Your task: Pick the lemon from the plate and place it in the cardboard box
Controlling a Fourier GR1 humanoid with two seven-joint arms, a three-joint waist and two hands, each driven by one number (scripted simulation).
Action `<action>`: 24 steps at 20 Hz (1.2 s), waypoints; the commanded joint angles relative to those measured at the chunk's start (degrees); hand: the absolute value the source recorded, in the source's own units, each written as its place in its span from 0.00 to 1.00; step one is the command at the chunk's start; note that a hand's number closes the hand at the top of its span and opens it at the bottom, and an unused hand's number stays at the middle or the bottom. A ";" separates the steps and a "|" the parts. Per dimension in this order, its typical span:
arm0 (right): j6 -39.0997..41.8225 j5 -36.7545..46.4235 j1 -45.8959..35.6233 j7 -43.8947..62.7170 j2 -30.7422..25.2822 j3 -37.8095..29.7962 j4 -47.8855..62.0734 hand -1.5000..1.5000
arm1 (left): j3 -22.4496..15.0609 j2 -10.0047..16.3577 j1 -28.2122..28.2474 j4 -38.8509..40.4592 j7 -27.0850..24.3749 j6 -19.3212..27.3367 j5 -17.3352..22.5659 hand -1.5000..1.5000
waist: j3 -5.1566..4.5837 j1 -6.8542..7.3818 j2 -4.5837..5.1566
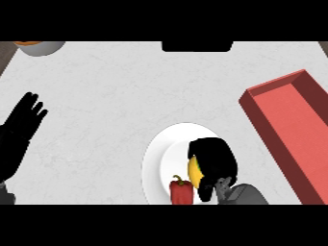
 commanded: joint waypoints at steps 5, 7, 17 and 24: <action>-2.62 3.47 1.82 0.75 1.79 1.24 -0.21 1.00 | 1.64 -0.62 1.70 1.52 -1.53 -2.28 -0.04 0.50 | 0.00 -0.05 -0.03; -2.79 1.00 -1.98 0.63 1.20 -5.42 3.44 1.00 | 1.52 -0.36 -1.48 0.42 0.66 -0.52 -0.08 0.50 | 0.01 -0.08 0.01; -10.07 3.62 -9.32 11.00 2.16 -6.95 7.61 1.00 | 0.64 -2.15 0.98 2.08 -2.88 -1.79 -1.77 0.50 | -0.01 0.01 0.01; -4.68 5.73 -11.37 17.98 2.14 -2.44 -8.06 1.00 | 3.67 0.31 0.41 3.16 -2.27 -4.02 0.73 0.50 | -0.04 -0.28 -0.13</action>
